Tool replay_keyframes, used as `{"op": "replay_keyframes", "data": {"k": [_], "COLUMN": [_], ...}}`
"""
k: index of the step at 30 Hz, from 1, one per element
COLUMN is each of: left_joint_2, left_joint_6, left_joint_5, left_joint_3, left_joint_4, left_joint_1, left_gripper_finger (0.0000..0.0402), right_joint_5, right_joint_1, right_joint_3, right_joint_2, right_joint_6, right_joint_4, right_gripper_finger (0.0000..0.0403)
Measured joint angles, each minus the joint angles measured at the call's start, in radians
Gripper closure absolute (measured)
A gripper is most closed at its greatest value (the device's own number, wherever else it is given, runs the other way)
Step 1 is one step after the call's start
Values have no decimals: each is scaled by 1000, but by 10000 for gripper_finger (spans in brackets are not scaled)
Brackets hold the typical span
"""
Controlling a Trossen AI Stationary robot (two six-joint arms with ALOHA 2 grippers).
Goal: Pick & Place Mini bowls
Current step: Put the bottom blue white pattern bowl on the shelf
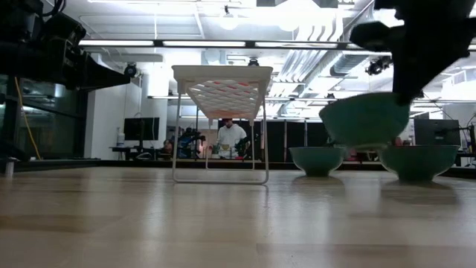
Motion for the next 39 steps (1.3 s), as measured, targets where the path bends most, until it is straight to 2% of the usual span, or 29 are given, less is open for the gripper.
{"op": "replay_keyframes", "data": {"k": [5,17,30,39], "left_joint_2": [0,0,0,0], "left_joint_6": [0,0,0,0], "left_joint_5": [0,0,0,0], "left_joint_3": [0,0,0,0], "left_joint_4": [0,0,0,0], "left_joint_1": [0,0,0,0], "left_gripper_finger": [401,401,401,401], "right_joint_5": [51,158,168,124], "right_joint_1": [0,-1,-70,-136], "right_joint_3": [64,155,295,428], "right_joint_2": [0,0,1,77], "right_joint_6": [-5,-55,-251,-415], "right_joint_4": [-91,-172,-186,-211], "right_gripper_finger": [402,403,403,403]}}
